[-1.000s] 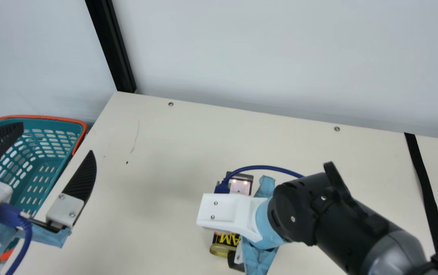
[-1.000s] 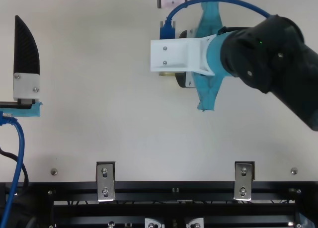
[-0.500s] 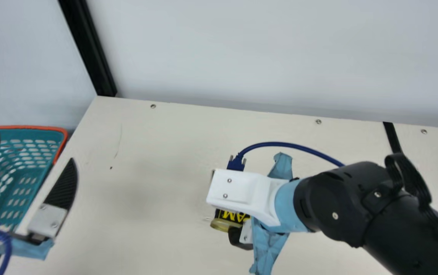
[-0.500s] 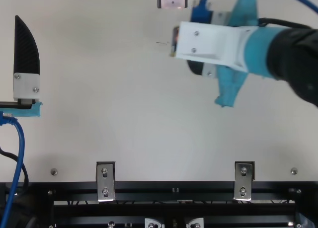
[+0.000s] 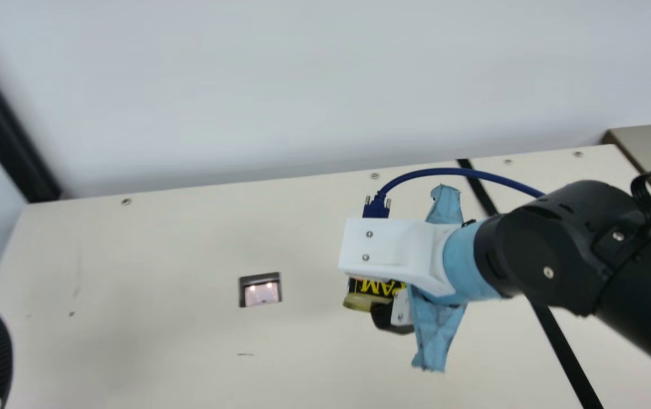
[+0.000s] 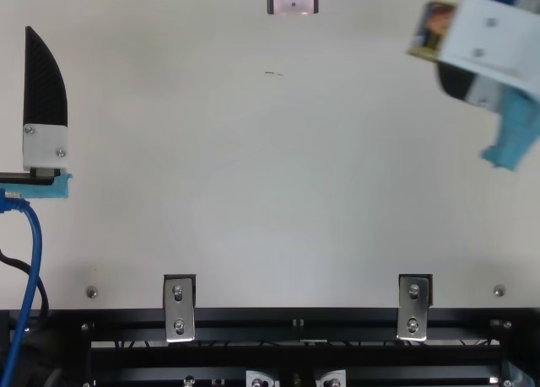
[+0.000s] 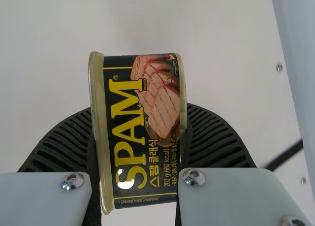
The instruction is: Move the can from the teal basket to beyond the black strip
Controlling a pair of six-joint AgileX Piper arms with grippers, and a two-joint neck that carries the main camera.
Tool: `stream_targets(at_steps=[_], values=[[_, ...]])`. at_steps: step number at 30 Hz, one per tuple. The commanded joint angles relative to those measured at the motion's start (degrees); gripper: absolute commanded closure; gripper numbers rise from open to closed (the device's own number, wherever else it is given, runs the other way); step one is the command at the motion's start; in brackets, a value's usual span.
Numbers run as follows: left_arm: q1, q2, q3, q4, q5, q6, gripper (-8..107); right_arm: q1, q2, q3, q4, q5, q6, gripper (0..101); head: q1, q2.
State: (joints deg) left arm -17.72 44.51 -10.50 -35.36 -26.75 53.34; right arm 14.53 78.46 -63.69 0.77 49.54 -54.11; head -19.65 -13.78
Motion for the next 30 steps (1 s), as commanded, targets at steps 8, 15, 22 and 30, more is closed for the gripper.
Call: stream_targets(at_steps=[8, 15, 22, 30], values=[[0.0, 0.0, 0.0, 0.0, 0.0, 0.0, 9, -15.6, -5.5, 1.6, -1.4, 3.6, -5.9, 101, -3.4, -8.1], [0.0, 0.0, 0.0, 0.0, 0.0, 0.0, 9, -28.7, -7.9, 2.8, -1.6, 5.2, -12.7, 101, -3.8, -11.7], [0.0, 0.0, 0.0, 0.0, 0.0, 0.0, 9, -42.2, -8.2, 4.2, -2.4, 3.7, -19.4, 101, -3.8, -11.7], [0.0, 0.0, 0.0, 0.0, 0.0, 0.0, 9, -57.5, -5.8, 5.9, -0.1, -0.4, -27.0, 101, -3.8, -11.7]])
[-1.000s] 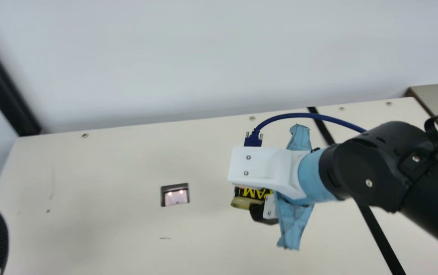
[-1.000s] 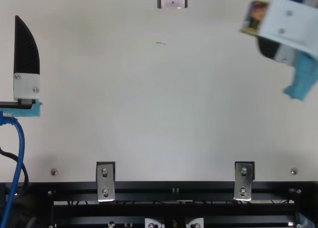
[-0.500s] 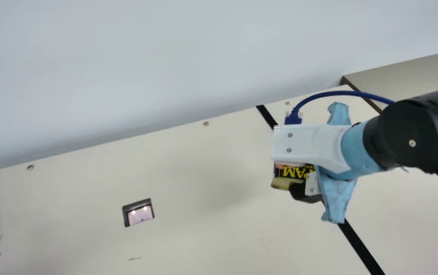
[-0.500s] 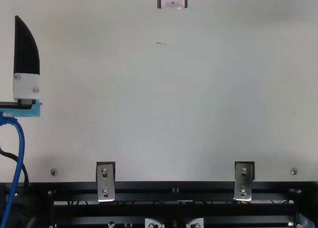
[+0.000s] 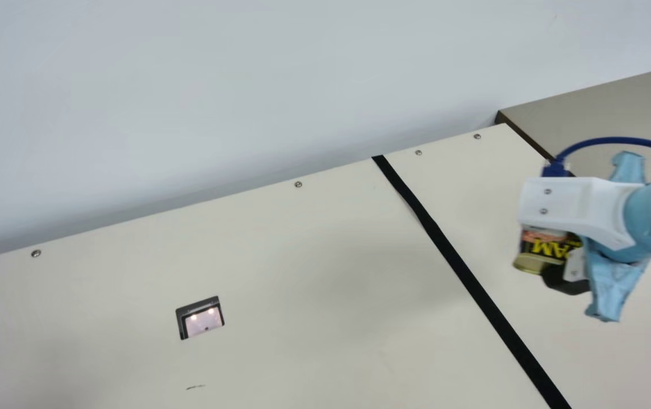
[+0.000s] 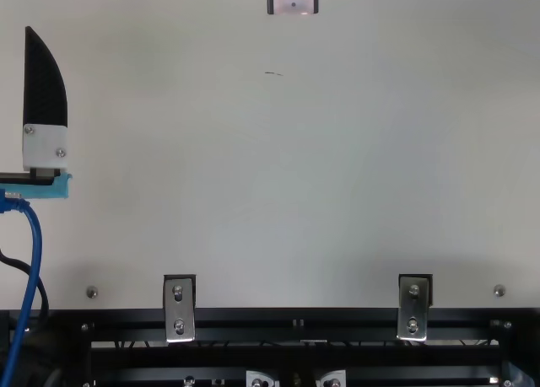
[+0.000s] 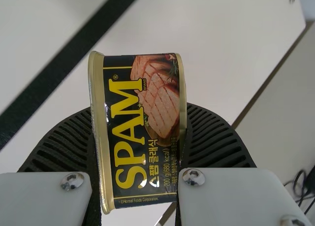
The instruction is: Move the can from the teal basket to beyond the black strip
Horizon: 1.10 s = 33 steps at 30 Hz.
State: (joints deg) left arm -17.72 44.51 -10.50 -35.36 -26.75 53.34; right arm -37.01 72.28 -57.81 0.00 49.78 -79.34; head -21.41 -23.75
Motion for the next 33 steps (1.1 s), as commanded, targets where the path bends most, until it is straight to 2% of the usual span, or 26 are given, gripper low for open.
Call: stream_targets(at_steps=[1, 8, 13, 20, 27, 29, 33], values=[[0.0, 0.0, 0.0, 0.0, 0.0, 0.0, 9, -7.7, 0.9, 0.2, 1.3, -1.1, -2.7, 101, -2.0, -1.7], [0.0, 0.0, 0.0, 0.0, 0.0, 0.0, 9, -18.1, 4.9, 0.9, 7.0, -3.6, -7.1, 101, -2.0, -1.7], [0.0, 0.0, 0.0, 0.0, 0.0, 0.0, 9, -23.5, 8.0, 1.9, 12.2, -4.0, -8.6, 101, -2.0, -1.7], [0.0, 0.0, 0.0, 0.0, 0.0, 0.0, 9, -27.7, 11.1, 5.2, 16.3, -5.1, -10.5, 101, -2.0, -1.7], [0.0, 0.0, 0.0, 0.0, 0.0, 0.0, 9, -28.8, 12.6, 9.4, 16.4, -8.0, -11.2, 101, -2.0, -1.7], [0.0, 0.0, 0.0, 0.0, 0.0, 0.0, 9, -28.6, 12.7, 10.2, 16.4, -8.6, -11.3, 0, -2.0, -1.7], [0.0, 0.0, 0.0, 0.0, 0.0, 0.0, 9, -27.1, 11.5, 10.8, 17.4, -9.5, -11.9, 0, -2.0, -1.7]])
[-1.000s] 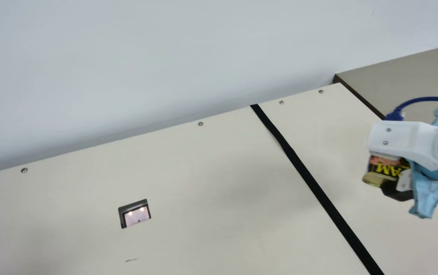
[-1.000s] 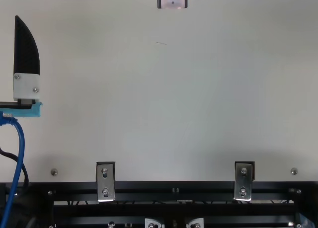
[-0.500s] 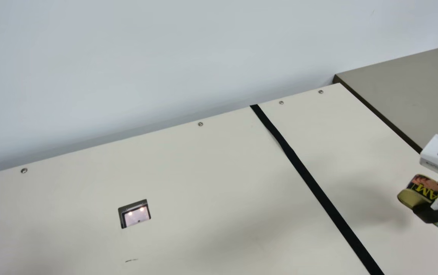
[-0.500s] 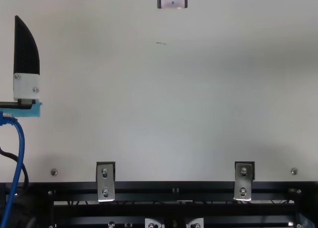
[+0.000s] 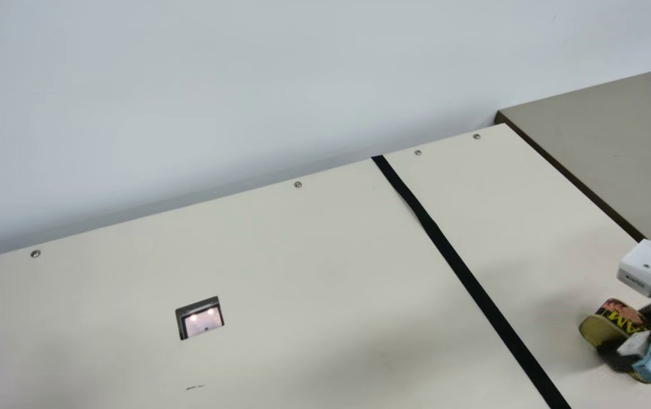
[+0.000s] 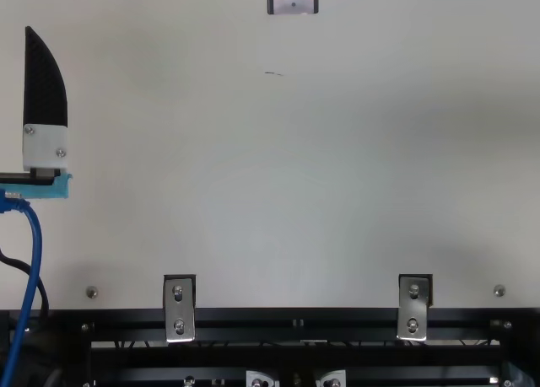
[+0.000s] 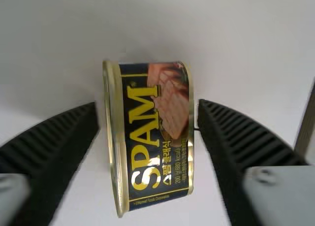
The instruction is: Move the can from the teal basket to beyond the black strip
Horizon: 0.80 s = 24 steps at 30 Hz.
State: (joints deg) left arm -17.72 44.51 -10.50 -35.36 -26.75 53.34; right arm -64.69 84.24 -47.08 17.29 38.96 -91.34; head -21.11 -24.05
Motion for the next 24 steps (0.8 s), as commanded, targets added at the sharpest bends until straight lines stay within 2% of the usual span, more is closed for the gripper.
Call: stream_targets(at_steps=[1, 8, 14, 18, 24], values=[[0.0, 0.0, 0.0, 0.0, 0.0, 0.0, 9, 1.2, -1.0, 0.0, 0.3, 1.3, -0.1, 0, -2.3, -1.4], [0.0, 0.0, 0.0, 0.0, 0.0, 0.0, 9, 8.1, -7.9, -3.5, 5.0, 5.7, -1.0, 0, -2.3, -1.4], [0.0, 0.0, 0.0, 0.0, 0.0, 0.0, 9, 17.1, -13.3, -7.3, 9.7, 9.0, 1.5, 0, -2.3, -1.4], [0.0, 0.0, 0.0, 0.0, 0.0, 0.0, 9, 24.7, -15.6, -8.7, 12.4, 7.4, 3.9, 0, -2.3, -1.4], [0.0, 0.0, 0.0, 0.0, 0.0, 0.0, 9, 37.2, -17.8, -9.1, 15.9, 0.0, 5.9, 0, -2.3, -1.4]])
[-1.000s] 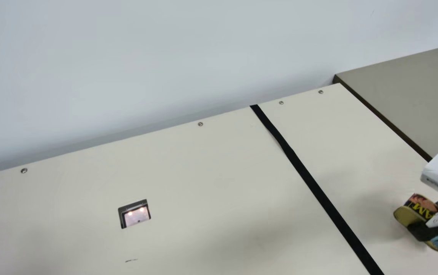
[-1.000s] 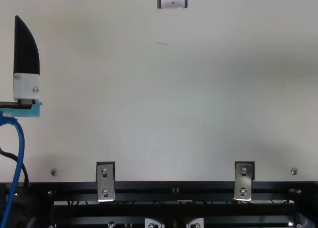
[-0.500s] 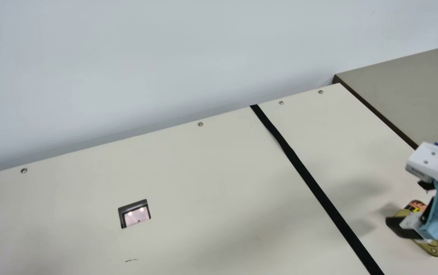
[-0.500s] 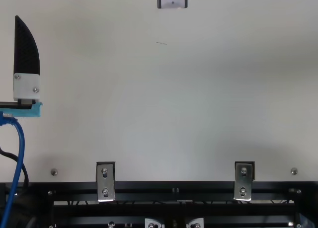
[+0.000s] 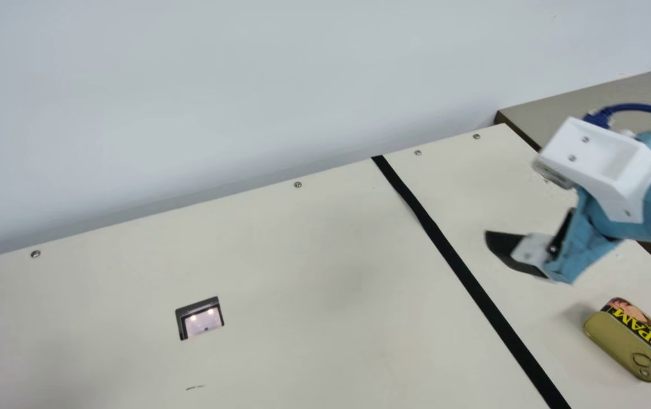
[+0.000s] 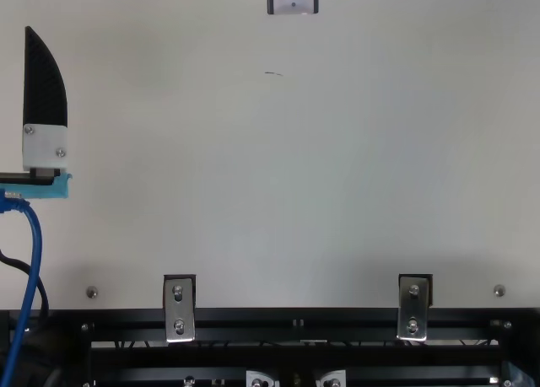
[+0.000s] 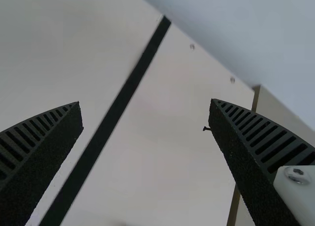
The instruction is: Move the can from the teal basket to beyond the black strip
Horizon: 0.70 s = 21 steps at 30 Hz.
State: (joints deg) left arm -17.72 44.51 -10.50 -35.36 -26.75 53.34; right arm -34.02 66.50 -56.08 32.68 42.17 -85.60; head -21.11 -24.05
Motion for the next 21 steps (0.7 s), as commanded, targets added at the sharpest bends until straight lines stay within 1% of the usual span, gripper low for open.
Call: stream_targets(at_steps=[1, 4, 7, 8, 10, 11, 13, 19, 21], values=[[0.0, 0.0, 0.0, 0.0, 0.0, 0.0, 9, 8.6, -0.2, -0.1, 0.9, -4.8, 0.5, 0, -2.3, -1.4], [0.0, 0.0, 0.0, 0.0, 0.0, 0.0, 9, 14.7, 0.1, -0.4, 1.3, -9.8, 1.6, 0, -2.3, -1.4], [0.0, 0.0, 0.0, 0.0, 0.0, 0.0, 9, 20.1, 0.9, -1.2, 0.6, -14.4, 3.4, 0, -2.3, -1.4], [0.0, 0.0, 0.0, 0.0, 0.0, 0.0, 9, 14.1, 0.6, -1.0, 1.2, -9.9, 2.6, 0, -2.3, -1.4], [0.0, 0.0, 0.0, 0.0, 0.0, 0.0, 9, 17.2, 0.8, -1.1, 1.1, -13.1, 3.5, 0, -2.3, -1.4], [0.0, 0.0, 0.0, 0.0, 0.0, 0.0, 9, 18.5, 0.8, -1.1, 1.1, -13.5, 3.5, 0, -2.3, -1.4], [0.0, 0.0, 0.0, 0.0, 0.0, 0.0, 9, 20.0, 0.8, -1.1, 1.2, -14.1, 3.5, 0, -2.3, -1.4], [0.0, 0.0, 0.0, 0.0, 0.0, 0.0, 9, 20.1, 0.8, -1.1, 1.3, -14.1, 3.5, 0, -1.7, -3.3], [0.0, 0.0, 0.0, 0.0, 0.0, 0.0, 9, 20.1, 0.8, -1.1, 1.3, -14.1, 3.5, 0, -1.8, -1.5]])
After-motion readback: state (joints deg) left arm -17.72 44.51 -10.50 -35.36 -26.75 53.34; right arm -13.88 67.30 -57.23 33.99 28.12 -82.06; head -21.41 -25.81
